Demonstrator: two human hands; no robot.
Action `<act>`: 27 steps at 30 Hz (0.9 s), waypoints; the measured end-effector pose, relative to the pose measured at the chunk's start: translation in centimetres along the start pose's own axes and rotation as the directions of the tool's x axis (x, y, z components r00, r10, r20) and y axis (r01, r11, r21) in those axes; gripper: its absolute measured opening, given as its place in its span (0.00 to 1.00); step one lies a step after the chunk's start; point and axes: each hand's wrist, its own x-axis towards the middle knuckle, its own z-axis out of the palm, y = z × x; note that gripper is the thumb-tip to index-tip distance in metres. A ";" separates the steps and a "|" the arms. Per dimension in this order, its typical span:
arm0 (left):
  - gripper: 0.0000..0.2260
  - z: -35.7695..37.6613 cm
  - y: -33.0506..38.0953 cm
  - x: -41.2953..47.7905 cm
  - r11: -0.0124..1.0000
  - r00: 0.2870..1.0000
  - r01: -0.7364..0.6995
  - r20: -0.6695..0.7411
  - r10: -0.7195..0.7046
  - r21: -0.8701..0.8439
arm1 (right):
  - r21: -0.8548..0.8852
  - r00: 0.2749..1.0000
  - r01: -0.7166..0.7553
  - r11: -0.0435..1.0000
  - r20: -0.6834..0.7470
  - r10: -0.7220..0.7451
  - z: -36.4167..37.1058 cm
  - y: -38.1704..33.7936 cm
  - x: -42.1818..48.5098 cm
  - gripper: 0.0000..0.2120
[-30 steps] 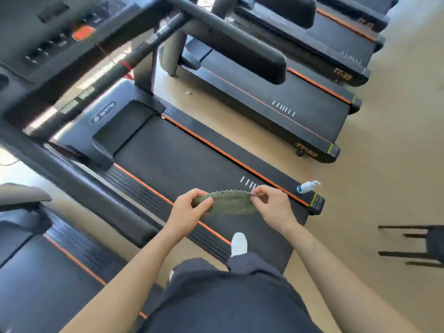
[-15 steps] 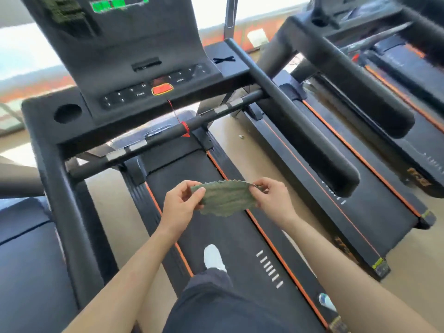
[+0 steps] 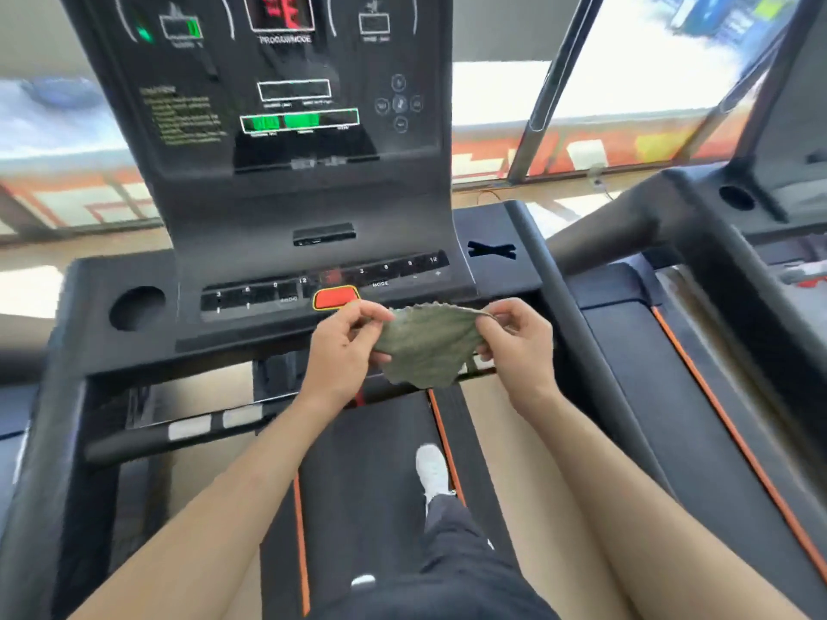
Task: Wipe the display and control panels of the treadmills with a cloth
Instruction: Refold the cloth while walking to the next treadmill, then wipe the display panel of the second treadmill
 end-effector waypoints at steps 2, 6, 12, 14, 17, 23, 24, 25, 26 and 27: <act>0.13 1.4 0.7 3.7 0.999 0.997 -0.033 -0.065 0.035 0.031 | 0.020 0.998 0.047 0.999 0.032 -0.047 0.4 -0.9 4.5 0.06; 0.13 3.4 2.2 10.9 0.984 0.969 -0.074 -0.220 0.108 0.161 | 0.089 0.979 0.119 0.989 0.155 -0.131 1.7 -3.4 12.4 0.06; 0.12 4.4 4.5 19.3 0.889 0.887 -0.090 -0.370 0.277 0.449 | -0.011 0.953 0.270 0.963 0.144 -0.266 5.6 -6.3 21.4 0.08; 0.15 4.2 5.0 22.1 0.847 0.872 -0.082 -0.373 0.316 0.526 | -0.024 0.941 0.325 0.945 0.108 -0.321 7.0 -7.4 23.6 0.07; 0.22 4.2 5.8 25.9 0.745 0.864 -0.127 -0.295 0.407 0.655 | -0.035 0.923 0.385 0.922 0.045 -0.383 9.2 -9.0 26.3 0.08; 0.31 2.8 5.5 31.2 0.463 0.842 -0.186 -0.103 0.530 0.867 | -0.337 0.689 0.722 0.604 0.279 -0.669 12.0 -8.3 30.4 0.25; 0.32 2.6 5.2 31.4 0.417 0.845 -0.188 -0.070 0.530 0.890 | -0.415 0.639 0.764 0.495 0.373 -0.673 12.2 -7.6 30.8 0.30; 0.33 2.5 4.8 31.5 0.366 0.845 -0.191 -0.037 0.534 0.911 | -0.469 0.599 0.789 0.397 0.446 -0.665 12.3 -7.2 31.2 0.33; 0.33 2.3 4.6 31.9 0.313 0.841 -0.196 -0.005 0.542 0.929 | -0.504 0.573 0.801 0.322 0.491 -0.656 12.5 -7.1 31.7 0.34; 0.33 2.0 4.5 32.3 0.260 0.833 -0.195 0.019 0.554 0.946 | -0.536 0.560 0.801 0.266 0.514 -0.650 12.6 -7.3 32.2 0.34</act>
